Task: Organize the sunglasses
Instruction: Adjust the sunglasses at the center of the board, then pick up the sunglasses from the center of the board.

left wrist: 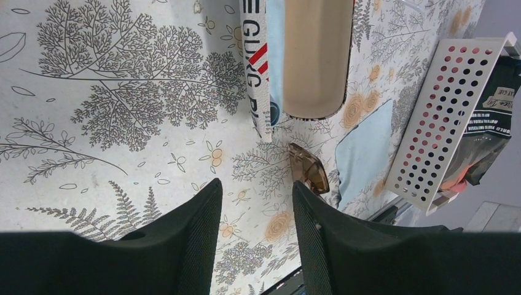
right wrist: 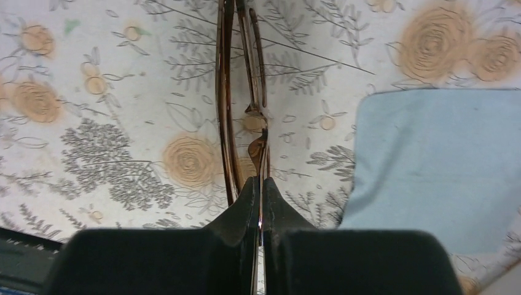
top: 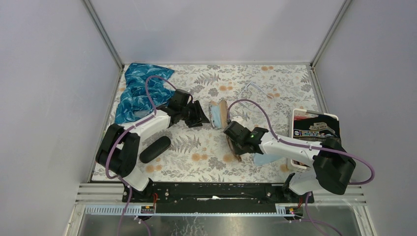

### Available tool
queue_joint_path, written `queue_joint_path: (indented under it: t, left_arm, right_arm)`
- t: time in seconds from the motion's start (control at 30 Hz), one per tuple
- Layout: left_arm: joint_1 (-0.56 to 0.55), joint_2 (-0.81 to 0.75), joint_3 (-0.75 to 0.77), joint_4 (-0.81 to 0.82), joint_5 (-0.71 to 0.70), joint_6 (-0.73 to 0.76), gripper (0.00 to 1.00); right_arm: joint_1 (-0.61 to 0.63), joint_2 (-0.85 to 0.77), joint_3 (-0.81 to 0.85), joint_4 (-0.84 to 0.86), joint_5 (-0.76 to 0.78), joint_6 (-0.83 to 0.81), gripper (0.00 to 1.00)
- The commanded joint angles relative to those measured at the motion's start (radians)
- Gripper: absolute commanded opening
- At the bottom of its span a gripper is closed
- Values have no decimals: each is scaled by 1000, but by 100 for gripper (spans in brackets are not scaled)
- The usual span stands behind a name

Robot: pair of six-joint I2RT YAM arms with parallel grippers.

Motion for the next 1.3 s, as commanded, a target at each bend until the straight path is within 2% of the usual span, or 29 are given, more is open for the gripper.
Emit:
queue_joint_path:
  t: [0.0, 0.17, 0.37, 0.4, 0.43, 0.47, 0.57, 0.67, 0.77, 1.0, 1.27]
  left_arm:
    - [-6, 4, -11, 20, 15, 0, 51]
    - [-6, 10, -10, 24, 17, 1, 51]
    - [-6, 24, -8, 29, 21, 3, 51]
    - [-6, 25, -8, 29, 20, 4, 51]
    - [-6, 26, -8, 29, 20, 5, 51]
    - [-6, 26, -9, 29, 20, 6, 51]
    - [-6, 24, -9, 26, 21, 7, 51]
    - [-6, 14, -9, 18, 16, 14, 51]
    - [-6, 7, -8, 14, 13, 16, 51]
    - [-5, 4, -9, 11, 12, 15, 51]
    - [-6, -7, -21, 5, 4, 12, 52]
  right_arm:
    - [9, -15, 42, -83, 137, 40, 0]
    - [11, -5, 71, -119, 214, 58, 0]
    - [105, 84, 141, -90, 184, 86, 0]
    - [126, 116, 160, -80, 153, 87, 18]
    - [148, 130, 181, -65, 116, 81, 27]
    - [168, 149, 198, -45, 75, 71, 41]
    - [179, 139, 197, 45, -71, 37, 53]
    - [159, 63, 160, 85, -64, 8, 55]
    - [84, 34, 126, 93, -95, -13, 56]
    - [49, 86, 136, 76, -150, -95, 75]
    - [-42, 160, 123, 152, -312, -133, 74]
